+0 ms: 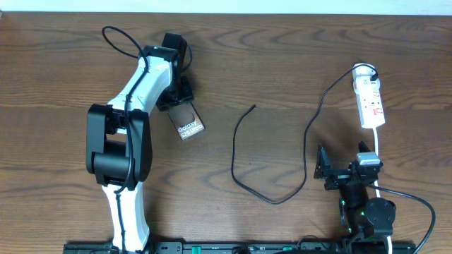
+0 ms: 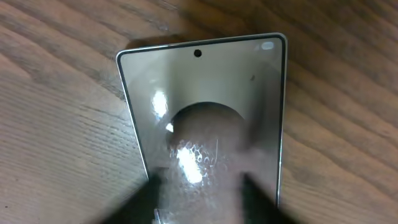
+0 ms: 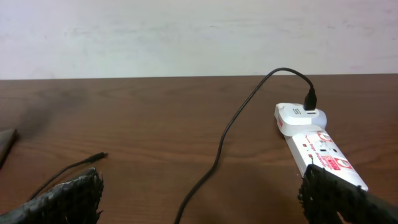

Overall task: Plug charger to phone and switch on socket
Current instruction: 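Reach the left gripper down over the Galaxy phone, then close the left gripper on the phone's short end and lift, then move the right gripper toward the black cable's connector end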

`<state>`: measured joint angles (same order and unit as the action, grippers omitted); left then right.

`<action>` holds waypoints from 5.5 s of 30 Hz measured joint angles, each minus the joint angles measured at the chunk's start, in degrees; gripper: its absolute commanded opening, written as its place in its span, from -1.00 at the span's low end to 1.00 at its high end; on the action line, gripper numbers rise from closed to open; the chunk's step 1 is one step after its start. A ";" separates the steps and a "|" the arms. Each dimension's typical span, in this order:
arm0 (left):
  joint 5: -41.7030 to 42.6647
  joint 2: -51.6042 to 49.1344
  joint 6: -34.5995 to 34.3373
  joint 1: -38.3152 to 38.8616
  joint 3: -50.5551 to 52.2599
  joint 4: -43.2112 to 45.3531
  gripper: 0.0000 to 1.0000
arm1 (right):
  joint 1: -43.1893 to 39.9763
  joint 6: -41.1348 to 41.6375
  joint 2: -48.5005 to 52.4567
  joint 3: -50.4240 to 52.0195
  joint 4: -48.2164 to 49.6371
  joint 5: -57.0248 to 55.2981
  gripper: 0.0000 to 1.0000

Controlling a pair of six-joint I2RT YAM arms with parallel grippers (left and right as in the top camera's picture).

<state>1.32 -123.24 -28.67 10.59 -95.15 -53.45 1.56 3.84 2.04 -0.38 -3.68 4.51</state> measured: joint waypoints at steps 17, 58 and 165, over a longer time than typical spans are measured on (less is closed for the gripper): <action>0.00 0.00 0.00 0.00 0.00 -0.13 0.86 | 0.00 0.00 0.00 0.00 0.00 0.00 0.99; 4.35 0.09 0.00 0.00 6.62 2.93 0.50 | 0.00 0.00 0.00 0.00 -0.02 0.02 0.98; 17.25 16.74 -7.15 -5.27 6.14 -8.31 0.23 | 0.00 1.75 58.40 -60.15 -43.71 16.22 0.99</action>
<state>18.57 -106.50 -35.81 5.32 -89.01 -61.76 1.56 5.58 60.45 -60.53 -47.40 20.73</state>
